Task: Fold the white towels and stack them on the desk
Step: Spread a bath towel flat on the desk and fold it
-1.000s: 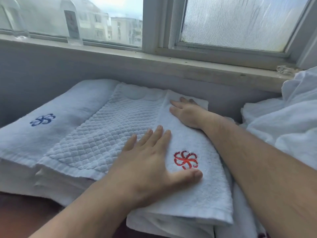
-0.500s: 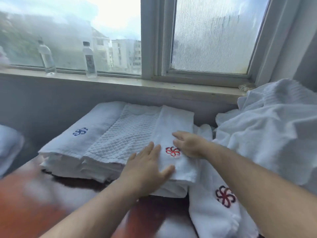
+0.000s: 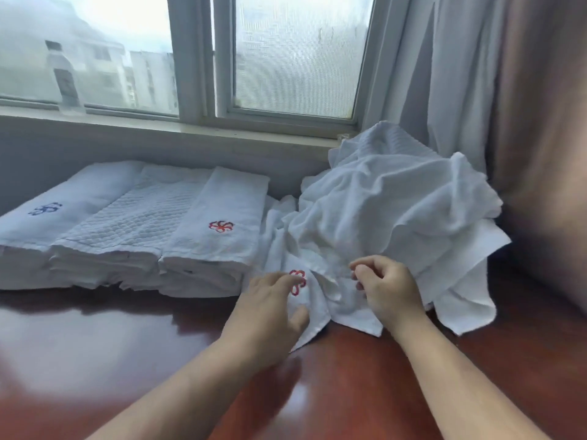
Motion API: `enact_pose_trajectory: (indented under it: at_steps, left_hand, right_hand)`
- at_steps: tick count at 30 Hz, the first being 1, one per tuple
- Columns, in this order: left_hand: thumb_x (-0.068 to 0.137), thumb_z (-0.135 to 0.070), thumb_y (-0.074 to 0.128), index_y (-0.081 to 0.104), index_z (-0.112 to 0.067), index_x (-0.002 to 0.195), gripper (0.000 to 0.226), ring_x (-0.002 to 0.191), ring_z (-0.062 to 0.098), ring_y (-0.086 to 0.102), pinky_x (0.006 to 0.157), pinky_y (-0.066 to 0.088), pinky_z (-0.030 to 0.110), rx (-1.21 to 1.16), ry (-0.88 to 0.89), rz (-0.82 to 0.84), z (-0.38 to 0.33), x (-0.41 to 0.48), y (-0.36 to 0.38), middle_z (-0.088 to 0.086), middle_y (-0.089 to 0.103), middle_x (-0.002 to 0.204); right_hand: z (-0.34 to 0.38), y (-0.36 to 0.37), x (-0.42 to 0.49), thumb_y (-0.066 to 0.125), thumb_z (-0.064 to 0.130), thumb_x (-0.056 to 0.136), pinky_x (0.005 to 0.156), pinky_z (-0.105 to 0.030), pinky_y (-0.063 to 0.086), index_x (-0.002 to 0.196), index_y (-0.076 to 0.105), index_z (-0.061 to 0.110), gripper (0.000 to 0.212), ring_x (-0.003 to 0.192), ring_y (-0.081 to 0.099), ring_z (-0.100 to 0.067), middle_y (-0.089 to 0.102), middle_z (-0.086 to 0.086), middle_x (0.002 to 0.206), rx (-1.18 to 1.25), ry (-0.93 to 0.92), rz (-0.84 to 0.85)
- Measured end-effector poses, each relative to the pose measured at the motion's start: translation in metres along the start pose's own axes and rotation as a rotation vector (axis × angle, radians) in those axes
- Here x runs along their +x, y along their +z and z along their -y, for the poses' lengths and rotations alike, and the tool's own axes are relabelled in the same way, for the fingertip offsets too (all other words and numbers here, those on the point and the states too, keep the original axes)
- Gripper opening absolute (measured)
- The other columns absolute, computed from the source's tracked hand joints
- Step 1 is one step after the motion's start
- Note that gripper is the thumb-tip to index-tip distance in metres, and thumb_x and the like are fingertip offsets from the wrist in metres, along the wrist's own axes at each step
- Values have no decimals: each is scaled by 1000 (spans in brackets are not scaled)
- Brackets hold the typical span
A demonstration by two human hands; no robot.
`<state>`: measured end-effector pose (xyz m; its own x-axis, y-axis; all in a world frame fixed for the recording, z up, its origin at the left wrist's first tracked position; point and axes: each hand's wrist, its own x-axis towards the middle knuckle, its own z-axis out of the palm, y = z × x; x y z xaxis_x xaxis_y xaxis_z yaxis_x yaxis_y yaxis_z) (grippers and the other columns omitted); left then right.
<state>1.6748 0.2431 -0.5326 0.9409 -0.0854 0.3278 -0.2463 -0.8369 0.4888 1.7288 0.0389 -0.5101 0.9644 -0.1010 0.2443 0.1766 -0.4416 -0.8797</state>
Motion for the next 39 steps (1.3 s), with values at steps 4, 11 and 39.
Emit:
enact_pose_trajectory:
  at_steps: [4,11,39]
  left_hand:
    - [90,-61,53,37,-39,150,66,145,16,23,119,17,32,8,-98,-2,-11,23,43,-9,31,158]
    - [78,-67,60,24,-44,151,85,141,16,25,113,24,45,38,-165,-96,3,59,67,-16,33,154]
    - [89,-60,65,53,-24,68,43,55,5,40,51,32,19,-842,154,217,-23,34,15,-10,46,61]
  right_hand:
    - [-30,-3,7,61,14,92,81,-46,58,79,73,21,19,81,69,-26,73,-1,74,58,108,-85]
    - [-59,14,25,59,35,84,74,-40,58,77,71,26,16,74,68,-19,71,5,72,74,68,-47]
    - [-42,10,6,32,82,88,114,-58,35,140,52,0,100,131,55,-42,59,-28,137,909,294,507]
